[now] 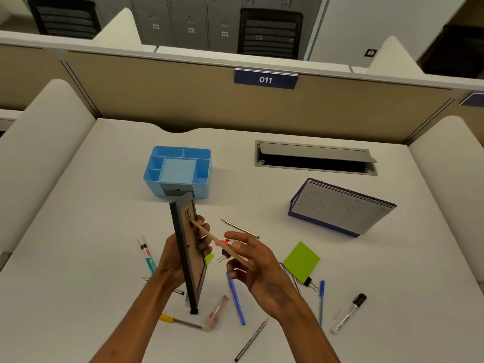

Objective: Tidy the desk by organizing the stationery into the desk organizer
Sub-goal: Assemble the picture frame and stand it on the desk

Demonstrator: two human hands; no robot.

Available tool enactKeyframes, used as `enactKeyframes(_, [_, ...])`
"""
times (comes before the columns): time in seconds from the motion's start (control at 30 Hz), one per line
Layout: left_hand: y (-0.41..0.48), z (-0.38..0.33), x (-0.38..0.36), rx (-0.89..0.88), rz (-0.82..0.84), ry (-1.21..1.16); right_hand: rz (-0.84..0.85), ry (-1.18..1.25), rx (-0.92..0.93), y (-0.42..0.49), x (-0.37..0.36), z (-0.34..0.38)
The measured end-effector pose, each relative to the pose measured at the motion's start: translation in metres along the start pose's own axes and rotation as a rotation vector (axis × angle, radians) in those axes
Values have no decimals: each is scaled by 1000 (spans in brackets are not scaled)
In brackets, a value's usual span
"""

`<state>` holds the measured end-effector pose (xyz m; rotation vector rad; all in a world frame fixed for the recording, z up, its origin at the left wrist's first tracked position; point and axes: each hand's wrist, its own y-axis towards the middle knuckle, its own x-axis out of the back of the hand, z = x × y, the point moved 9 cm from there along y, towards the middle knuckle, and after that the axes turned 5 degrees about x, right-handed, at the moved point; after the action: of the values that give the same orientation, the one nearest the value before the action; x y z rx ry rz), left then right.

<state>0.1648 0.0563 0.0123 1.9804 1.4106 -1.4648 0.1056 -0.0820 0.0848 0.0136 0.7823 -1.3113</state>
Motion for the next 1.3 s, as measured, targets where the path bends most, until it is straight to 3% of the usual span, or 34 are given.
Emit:
enactKeyframes(0.2, [-14,7,10,87,-304,30,-124,322,-90,-1,17,-3])
enactKeyframes(0.43, [-11,-2,20,3,-376,-56,-203,361,-121,8,28,-10])
enactKeyframes(0.53, [-7,-10,19,-35,-395,-12,-416,204,-78,12,56,-17])
enactKeyframes(0.6, [-3,-19,17,-79,-413,28,-697,-23,102,4,86,-7])
enactKeyframes(0.67, [4,-29,16,-113,-437,107,-853,-267,329,-10,96,19])
enactKeyframes(0.73, [13,-37,9,-131,-445,231,-804,-379,433,-9,90,39])
enactKeyframes(0.9, [48,-43,-16,-170,-407,606,-484,-488,292,42,75,55])
enactKeyframes(1.1, [92,-39,-42,-171,-385,752,-484,-339,64,106,99,60])
enactKeyframes(1.3, [128,-36,-46,-131,-361,840,-568,-120,45,130,125,59])
